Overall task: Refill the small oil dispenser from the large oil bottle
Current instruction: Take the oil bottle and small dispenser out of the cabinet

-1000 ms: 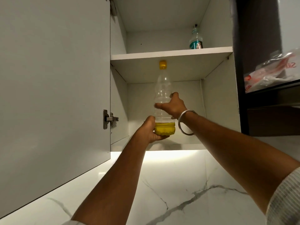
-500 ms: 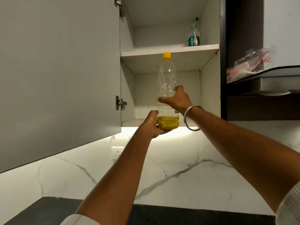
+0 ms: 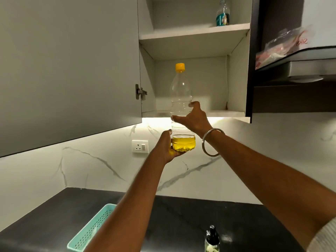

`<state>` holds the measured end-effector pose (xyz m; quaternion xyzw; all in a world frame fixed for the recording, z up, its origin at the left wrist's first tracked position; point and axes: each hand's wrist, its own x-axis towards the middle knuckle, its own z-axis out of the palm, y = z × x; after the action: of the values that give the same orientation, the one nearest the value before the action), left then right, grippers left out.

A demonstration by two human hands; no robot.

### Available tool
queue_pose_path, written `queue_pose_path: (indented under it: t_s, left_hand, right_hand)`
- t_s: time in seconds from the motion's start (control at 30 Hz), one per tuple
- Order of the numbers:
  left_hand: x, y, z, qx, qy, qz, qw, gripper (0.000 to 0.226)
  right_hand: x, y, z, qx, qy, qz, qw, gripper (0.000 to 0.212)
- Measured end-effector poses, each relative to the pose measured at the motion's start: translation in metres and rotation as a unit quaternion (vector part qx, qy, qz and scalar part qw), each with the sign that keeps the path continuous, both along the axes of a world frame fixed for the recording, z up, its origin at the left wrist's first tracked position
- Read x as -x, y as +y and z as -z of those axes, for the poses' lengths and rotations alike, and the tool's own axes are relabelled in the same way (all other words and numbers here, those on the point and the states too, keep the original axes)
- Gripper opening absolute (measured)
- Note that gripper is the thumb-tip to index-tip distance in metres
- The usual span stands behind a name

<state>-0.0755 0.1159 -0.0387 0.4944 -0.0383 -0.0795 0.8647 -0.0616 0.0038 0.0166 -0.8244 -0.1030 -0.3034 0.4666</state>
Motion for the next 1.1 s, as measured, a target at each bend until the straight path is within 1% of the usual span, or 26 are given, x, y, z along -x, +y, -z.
queue_pose_path:
  t_s: [0.07, 0.13, 0.23, 0.33, 0.43, 0.57, 0.67, 0.83, 0.9, 0.97, 1.1]
  left_hand:
    - [0.002, 0.004, 0.014, -0.003, 0.015, 0.003, 1.0, 0.032]
    - [0.001, 0.007, 0.03, -0.006, 0.035, 0.0, 0.999, 0.035]
    - [0.006, 0.009, 0.053, -0.014, 0.047, 0.013, 0.999, 0.032]
    - [0.004, 0.01, 0.078, -0.009, 0.065, 0.023, 0.998, 0.03]
    - [-0.003, 0.011, 0.107, -0.013, 0.078, 0.011, 0.997, 0.031]
    - [-0.017, 0.01, 0.148, -0.066, 0.098, -0.028, 0.993, 0.027]
    - [-0.033, 0.011, 0.181, -0.134, 0.096, -0.05, 0.985, 0.024]
    - [-0.049, 0.019, 0.226, -0.215, 0.059, -0.071, 0.972, 0.019]
    - [-0.054, 0.023, 0.245, -0.257, 0.025, -0.073, 0.963, 0.023]
    - [-0.055, 0.027, 0.263, -0.306, -0.024, -0.061, 0.95, 0.034]
    - [-0.054, 0.032, 0.3, -0.351, -0.091, -0.002, 0.932, 0.064]
  right_hand:
    - [-0.002, 0.004, 0.02, -0.004, 0.011, -0.002, 1.0, 0.088]
    - [-0.004, 0.006, 0.04, -0.012, 0.024, 0.001, 1.0, 0.087]
    - [-0.005, 0.01, 0.07, -0.018, 0.042, 0.005, 0.999, 0.085]
    - [-0.004, 0.013, 0.098, -0.018, 0.044, 0.011, 0.999, 0.083]
    - [-0.006, 0.016, 0.127, -0.02, 0.045, 0.011, 0.999, 0.081]
    - [-0.018, 0.018, 0.171, -0.025, 0.071, 0.024, 0.997, 0.083]
    - [-0.023, 0.019, 0.201, -0.021, 0.078, 0.023, 0.996, 0.085]
    - [-0.031, 0.02, 0.251, -0.017, 0.082, 0.02, 0.996, 0.086]
    - [-0.034, 0.02, 0.271, -0.028, 0.093, 0.017, 0.995, 0.086]
    - [-0.034, 0.02, 0.29, -0.037, 0.103, 0.011, 0.994, 0.086]
    - [-0.035, 0.023, 0.326, -0.065, 0.119, 0.003, 0.991, 0.084]
